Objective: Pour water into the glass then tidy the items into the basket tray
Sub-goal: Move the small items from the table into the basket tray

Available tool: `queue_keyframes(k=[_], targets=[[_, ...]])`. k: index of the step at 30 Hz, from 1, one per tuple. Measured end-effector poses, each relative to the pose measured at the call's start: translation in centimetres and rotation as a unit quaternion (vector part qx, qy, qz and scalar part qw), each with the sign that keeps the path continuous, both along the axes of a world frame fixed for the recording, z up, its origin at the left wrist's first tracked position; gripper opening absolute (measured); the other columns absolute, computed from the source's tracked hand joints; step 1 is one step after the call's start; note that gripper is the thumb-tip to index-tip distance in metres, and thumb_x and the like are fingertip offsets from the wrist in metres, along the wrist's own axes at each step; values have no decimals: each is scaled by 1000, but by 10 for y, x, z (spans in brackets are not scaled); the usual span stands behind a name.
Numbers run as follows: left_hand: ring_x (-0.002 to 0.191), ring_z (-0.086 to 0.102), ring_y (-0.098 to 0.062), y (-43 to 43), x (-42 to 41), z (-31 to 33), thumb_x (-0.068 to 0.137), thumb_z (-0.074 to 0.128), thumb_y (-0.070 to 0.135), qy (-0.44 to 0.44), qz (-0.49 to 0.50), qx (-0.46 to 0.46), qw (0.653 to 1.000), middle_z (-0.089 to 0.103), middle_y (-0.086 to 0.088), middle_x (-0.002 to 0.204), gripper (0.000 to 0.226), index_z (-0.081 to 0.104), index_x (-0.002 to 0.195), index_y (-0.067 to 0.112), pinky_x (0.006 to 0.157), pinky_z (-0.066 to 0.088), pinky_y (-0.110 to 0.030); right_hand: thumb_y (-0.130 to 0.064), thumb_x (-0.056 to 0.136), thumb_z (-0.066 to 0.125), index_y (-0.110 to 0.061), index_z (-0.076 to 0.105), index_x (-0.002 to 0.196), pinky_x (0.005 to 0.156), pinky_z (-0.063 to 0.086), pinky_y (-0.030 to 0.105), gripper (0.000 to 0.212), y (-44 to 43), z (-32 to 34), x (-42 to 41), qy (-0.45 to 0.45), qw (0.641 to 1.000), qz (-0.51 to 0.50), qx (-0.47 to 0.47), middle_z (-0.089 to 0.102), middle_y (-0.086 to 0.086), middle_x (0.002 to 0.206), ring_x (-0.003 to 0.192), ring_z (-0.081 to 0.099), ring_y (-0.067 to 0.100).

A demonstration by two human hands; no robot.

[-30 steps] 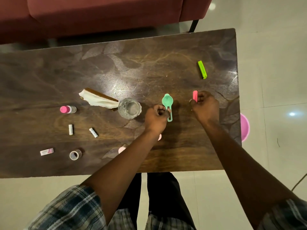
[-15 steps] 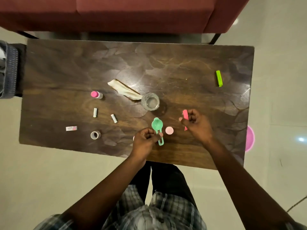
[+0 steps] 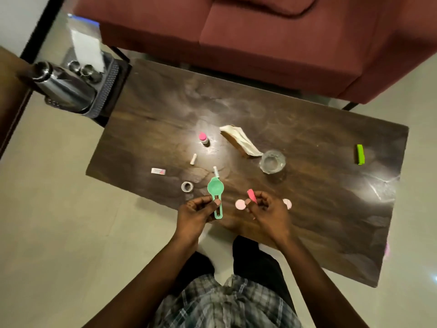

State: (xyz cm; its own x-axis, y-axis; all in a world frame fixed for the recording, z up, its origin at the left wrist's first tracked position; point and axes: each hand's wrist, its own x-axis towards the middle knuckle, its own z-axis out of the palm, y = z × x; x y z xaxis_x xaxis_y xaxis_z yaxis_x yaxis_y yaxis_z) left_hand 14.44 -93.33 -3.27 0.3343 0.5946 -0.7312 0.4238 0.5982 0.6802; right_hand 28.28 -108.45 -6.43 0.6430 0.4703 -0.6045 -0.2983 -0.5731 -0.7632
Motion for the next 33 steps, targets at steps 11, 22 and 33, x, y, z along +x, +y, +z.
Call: queue_keyframes(k=[11, 22, 33], targets=[[76, 74, -20, 140, -154, 29, 88, 80, 6, -43, 19, 53, 997, 78, -23, 97, 23, 77, 108, -5, 67, 61, -29, -19, 95, 79, -39, 76, 92, 73, 64, 33, 20, 150, 52, -141, -48, 998, 9, 35, 81, -10, 84, 78, 78, 10], [79, 75, -17, 269, -186, 36, 92, 76, 8, -42, 41, 98, 993, 81, -13, 96, 17, 80, 108, 4, 76, 65, -31, -26, 97, 78, -34, 80, 105, 76, 58, 23, 12, 275, 64, -156, -113, 991, 46, 62, 81, -13, 92, 85, 75, 2], [79, 79, -19, 434, -131, 41, 85, 82, 1, -21, 62, 105, 992, 81, -12, 92, 18, 78, 103, 1, 69, 65, -30, -22, 92, 83, -31, 82, 113, 87, 57, 21, 22, 441, 51, -94, -127, 988, 60, 64, 80, -17, 101, 92, 74, 0]])
